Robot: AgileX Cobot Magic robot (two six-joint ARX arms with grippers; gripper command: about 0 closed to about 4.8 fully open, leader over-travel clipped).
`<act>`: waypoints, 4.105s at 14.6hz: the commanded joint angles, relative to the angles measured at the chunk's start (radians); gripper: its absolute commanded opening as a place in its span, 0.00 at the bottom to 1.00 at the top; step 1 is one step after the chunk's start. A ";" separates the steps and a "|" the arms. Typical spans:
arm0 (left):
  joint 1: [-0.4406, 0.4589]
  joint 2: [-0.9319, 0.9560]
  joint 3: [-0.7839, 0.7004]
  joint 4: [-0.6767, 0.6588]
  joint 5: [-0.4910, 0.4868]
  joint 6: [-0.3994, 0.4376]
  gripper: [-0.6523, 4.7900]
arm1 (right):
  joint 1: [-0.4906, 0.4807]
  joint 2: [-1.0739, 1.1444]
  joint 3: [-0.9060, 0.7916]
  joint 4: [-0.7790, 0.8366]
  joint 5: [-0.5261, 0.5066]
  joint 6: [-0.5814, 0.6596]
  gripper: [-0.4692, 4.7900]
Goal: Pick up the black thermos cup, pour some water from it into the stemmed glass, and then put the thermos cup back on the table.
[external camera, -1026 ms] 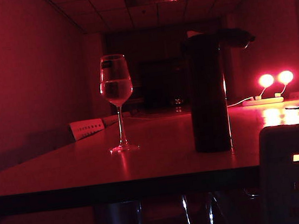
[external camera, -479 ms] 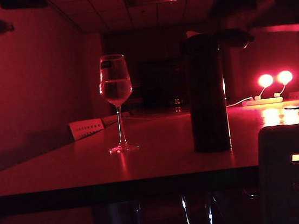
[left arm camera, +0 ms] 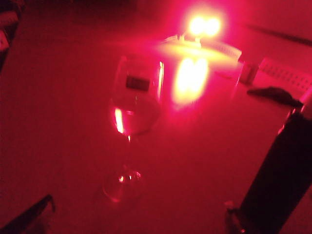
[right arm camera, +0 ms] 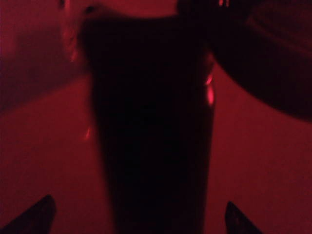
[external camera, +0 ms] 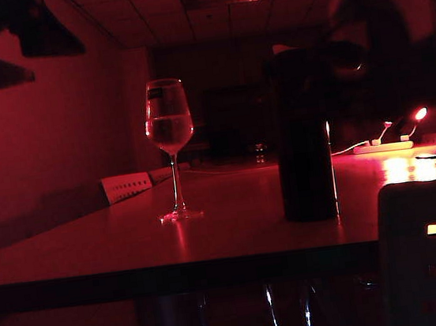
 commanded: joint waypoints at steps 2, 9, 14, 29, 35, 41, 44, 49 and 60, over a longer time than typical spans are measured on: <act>-0.001 0.001 0.008 0.024 -0.001 0.039 1.00 | 0.006 0.159 0.108 0.119 0.025 0.011 1.00; -0.001 0.001 0.008 0.014 -0.001 0.049 1.00 | 0.006 0.255 0.231 0.108 0.025 0.011 1.00; -0.001 0.001 0.008 0.014 0.002 0.048 1.00 | 0.006 0.255 0.230 0.057 0.024 0.031 0.66; 0.000 0.075 0.201 -0.111 -0.044 0.048 1.00 | 0.004 0.081 0.567 -0.320 -0.058 -0.188 0.43; 0.001 0.285 0.446 -0.216 -0.047 0.048 1.00 | -0.011 0.170 0.959 -0.558 -0.051 -0.413 0.42; 0.001 0.425 0.623 -0.378 -0.040 0.053 1.00 | -0.034 0.417 1.269 -0.652 -0.053 -0.570 0.42; 0.001 0.438 0.631 -0.398 -0.040 0.053 1.00 | -0.042 0.508 1.379 -0.670 -0.055 -0.637 0.42; -0.001 0.552 0.721 -0.398 0.023 0.045 1.00 | -0.042 0.618 1.526 -0.737 -0.063 -0.778 0.42; -0.002 0.595 0.734 -0.358 0.142 0.046 1.00 | 0.002 0.619 1.527 -0.735 -0.089 -1.114 0.41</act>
